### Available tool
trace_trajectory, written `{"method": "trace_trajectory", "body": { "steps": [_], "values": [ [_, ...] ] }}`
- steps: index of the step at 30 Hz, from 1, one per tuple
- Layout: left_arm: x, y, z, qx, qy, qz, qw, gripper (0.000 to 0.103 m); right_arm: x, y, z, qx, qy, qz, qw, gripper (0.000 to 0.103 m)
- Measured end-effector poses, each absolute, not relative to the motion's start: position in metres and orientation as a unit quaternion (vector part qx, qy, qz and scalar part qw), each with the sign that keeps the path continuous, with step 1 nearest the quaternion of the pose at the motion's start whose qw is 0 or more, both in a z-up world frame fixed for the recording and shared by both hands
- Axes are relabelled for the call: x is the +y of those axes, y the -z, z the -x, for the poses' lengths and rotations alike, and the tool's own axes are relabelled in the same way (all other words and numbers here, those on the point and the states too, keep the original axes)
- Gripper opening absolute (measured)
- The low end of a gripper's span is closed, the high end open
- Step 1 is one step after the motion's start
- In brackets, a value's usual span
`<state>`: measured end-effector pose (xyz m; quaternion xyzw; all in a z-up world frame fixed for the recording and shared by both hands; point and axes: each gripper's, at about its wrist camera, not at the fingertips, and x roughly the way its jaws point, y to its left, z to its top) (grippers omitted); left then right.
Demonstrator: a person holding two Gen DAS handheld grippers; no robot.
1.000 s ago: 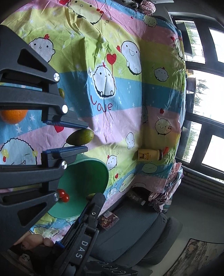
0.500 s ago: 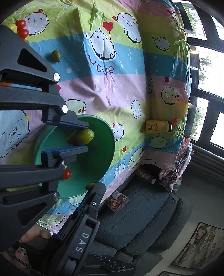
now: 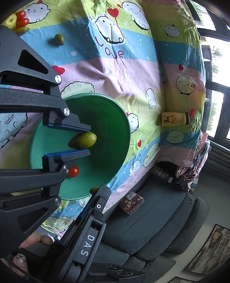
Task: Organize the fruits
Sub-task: 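Carry both held green olives up and over the green bowl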
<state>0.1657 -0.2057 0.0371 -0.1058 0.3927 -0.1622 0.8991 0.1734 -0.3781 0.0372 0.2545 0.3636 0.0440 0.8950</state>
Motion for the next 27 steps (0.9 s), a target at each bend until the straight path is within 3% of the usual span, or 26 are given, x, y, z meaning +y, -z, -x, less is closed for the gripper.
{"method": "trace_trajectory", "body": {
  "steps": [27],
  "values": [
    [-0.219, -0.013, -0.178, 0.431, 0.175, 0.105, 0.879, 0.020, -0.376, -0.016, -0.189, 0.408, -0.035, -0.248, 0.878, 0.021]
  ]
}}
